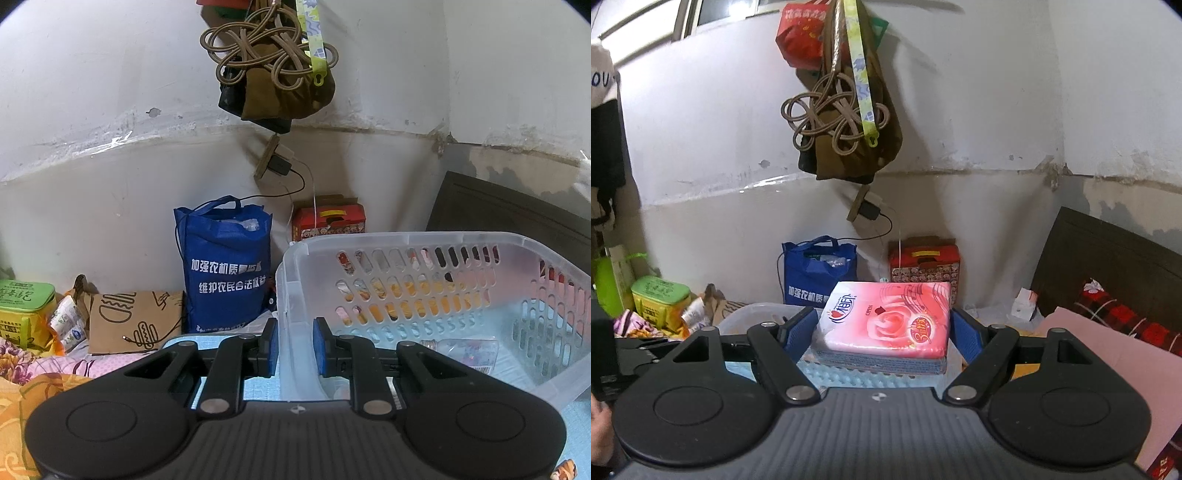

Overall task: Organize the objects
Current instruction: 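Drop the pink tissue pack into the basket by opening the right gripper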

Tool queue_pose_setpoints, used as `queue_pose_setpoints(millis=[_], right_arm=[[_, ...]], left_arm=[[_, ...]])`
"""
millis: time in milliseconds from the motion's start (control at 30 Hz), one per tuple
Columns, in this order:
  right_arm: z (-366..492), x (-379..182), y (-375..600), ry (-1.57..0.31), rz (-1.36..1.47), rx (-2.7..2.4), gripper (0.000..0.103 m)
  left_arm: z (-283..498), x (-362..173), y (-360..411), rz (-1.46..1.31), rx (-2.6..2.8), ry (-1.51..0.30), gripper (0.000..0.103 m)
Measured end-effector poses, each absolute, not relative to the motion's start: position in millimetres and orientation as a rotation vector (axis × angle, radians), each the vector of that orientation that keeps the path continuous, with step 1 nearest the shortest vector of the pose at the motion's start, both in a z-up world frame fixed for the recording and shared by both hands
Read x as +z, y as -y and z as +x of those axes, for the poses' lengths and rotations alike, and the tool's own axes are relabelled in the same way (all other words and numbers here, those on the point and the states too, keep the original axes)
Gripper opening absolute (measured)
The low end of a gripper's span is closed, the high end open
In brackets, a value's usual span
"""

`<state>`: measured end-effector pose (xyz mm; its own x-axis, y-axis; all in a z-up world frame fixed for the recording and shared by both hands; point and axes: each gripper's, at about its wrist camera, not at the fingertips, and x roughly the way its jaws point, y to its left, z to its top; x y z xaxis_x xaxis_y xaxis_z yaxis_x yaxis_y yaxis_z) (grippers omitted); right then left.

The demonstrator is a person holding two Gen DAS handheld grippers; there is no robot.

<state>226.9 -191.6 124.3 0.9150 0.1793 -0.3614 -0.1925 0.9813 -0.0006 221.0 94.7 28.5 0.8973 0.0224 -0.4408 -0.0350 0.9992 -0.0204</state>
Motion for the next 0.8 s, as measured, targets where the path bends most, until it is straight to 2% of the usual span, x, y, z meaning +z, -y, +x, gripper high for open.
queue_pose_setpoints(millis=[267, 333, 400, 800], right_arm=[[247, 107, 192, -0.433, -0.035, 0.169, 0.082], [248, 105, 192, -0.444, -0.019, 0.186, 0.087], [249, 106, 191, -0.448, -0.009, 0.195, 0.103], [211, 97, 202, -0.402, 0.032, 0.207, 0.103]], left_arm=[[222, 28, -95, -0.032, 0.026, -0.453, 0.024], [222, 28, -94, -0.031, 0.025, -0.452, 0.024], [222, 28, -94, -0.032, 0.025, -0.452, 0.024], [222, 28, -95, -0.036, 0.021, -0.452, 0.025]])
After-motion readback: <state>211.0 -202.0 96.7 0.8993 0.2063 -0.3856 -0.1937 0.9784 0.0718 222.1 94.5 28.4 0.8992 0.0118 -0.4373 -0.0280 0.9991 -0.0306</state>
